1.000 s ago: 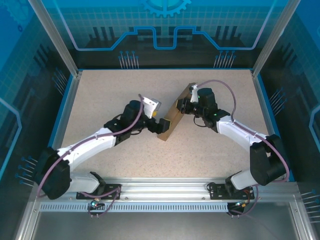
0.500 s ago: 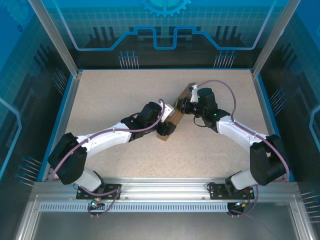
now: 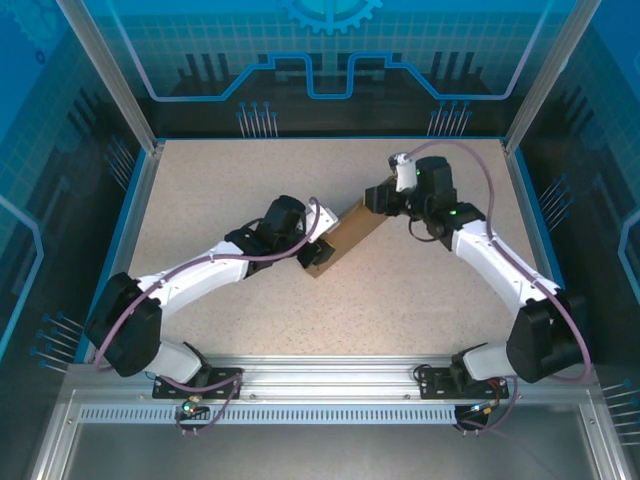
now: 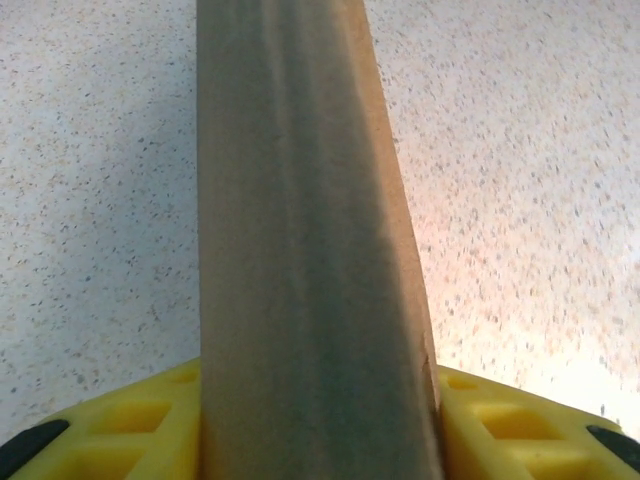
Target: Fold the paper box
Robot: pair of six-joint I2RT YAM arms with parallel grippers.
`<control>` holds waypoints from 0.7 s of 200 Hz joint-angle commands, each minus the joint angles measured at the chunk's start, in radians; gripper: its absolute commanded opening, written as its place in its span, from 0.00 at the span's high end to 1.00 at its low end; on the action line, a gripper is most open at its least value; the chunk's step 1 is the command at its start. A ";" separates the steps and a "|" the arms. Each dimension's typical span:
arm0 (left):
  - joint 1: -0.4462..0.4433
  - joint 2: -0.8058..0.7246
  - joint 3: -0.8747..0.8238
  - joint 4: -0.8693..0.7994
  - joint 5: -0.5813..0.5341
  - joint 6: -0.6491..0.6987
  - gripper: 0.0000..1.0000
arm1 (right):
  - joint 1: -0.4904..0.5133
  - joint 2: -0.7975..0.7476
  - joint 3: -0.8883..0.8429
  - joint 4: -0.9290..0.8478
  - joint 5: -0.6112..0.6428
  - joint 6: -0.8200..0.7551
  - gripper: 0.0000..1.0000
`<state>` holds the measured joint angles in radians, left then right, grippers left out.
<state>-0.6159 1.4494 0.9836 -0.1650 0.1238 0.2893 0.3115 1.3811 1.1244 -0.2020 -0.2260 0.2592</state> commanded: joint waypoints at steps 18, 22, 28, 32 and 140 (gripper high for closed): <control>0.101 -0.043 0.011 -0.057 0.242 0.198 0.58 | -0.104 -0.005 0.112 -0.137 -0.092 -0.397 0.48; 0.113 -0.044 0.013 -0.062 0.262 0.206 0.58 | -0.114 -0.004 0.111 -0.128 -0.095 -0.417 0.48; 0.134 -0.047 0.013 -0.067 0.293 0.214 0.58 | -0.129 -0.003 0.105 -0.116 -0.106 -0.450 0.48; 0.147 -0.048 0.012 -0.071 0.315 0.219 0.58 | -0.138 -0.001 0.102 -0.112 -0.119 -0.473 0.49; 0.230 -0.030 0.010 -0.126 0.405 0.311 0.58 | -0.121 0.196 0.263 -0.385 0.030 -0.868 0.59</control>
<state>-0.3923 1.4376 0.9833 -0.2981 0.4644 0.5747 0.1749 1.5463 1.3270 -0.5102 -0.2569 -0.5400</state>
